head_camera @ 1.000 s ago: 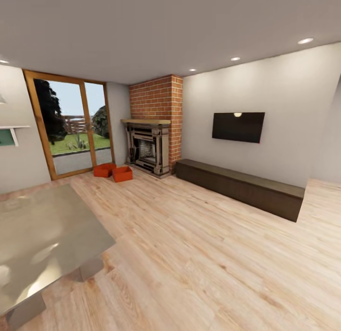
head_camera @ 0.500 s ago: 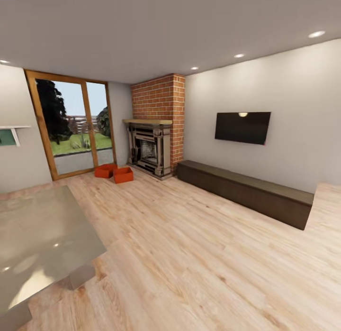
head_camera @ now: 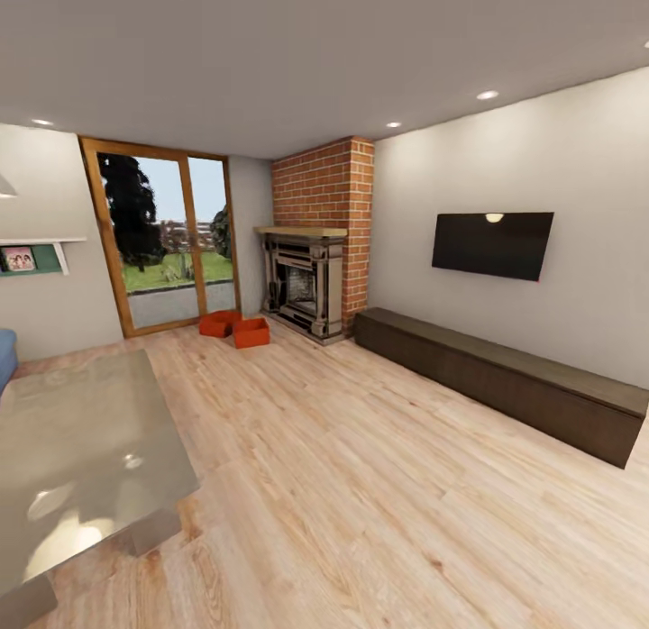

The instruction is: Move the two storage containers from the living room to the garage. In the garage, place one container on the floor and stack the other container on top of it (either order is fine).

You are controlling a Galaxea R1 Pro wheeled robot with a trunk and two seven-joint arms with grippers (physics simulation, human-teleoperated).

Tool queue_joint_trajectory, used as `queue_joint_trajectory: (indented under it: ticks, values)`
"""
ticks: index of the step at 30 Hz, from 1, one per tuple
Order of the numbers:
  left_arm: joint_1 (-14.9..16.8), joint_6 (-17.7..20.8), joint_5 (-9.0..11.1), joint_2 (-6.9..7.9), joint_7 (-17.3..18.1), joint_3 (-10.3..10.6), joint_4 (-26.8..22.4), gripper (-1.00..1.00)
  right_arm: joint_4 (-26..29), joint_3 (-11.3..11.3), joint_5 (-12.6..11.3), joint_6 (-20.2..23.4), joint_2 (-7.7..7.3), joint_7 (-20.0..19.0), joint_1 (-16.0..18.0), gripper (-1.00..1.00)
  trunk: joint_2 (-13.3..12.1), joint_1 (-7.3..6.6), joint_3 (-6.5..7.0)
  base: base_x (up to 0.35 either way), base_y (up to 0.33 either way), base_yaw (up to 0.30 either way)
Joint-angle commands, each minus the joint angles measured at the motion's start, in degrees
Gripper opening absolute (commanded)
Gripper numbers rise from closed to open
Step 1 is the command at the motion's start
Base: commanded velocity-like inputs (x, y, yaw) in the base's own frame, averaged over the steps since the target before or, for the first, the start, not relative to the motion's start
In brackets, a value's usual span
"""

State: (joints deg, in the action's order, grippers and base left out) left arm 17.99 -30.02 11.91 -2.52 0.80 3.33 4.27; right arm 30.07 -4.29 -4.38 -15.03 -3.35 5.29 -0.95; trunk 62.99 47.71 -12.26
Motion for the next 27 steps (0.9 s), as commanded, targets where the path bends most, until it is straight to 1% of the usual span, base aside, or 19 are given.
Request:
queue_joint_trajectory:
  ticks: [1,19,27]
  values:
    - [0.12,-0.39,0.48,-0.03,0.08,0.36,0.28,1.00,0.07,-0.46,-0.46,-0.09,-0.08,0.38,-0.01,1.00,0.04,0.03,-0.06,0.262,-0.236,0.009]
    - [0.12,-0.39,0.48,-0.03,0.08,0.36,0.27,1.00,0.07,-0.46,-0.46,-0.09,-0.08,0.38,-0.01,1.00,0.04,0.03,-0.06,0.262,-0.236,0.004]
    - [0.12,-0.39,0.48,-0.03,0.02,0.36,0.26,1.00,0.07,-0.46,-0.46,-0.09,-0.08,0.40,-0.01,1.00,0.04,0.03,0.06,0.262,-0.236,0.198]
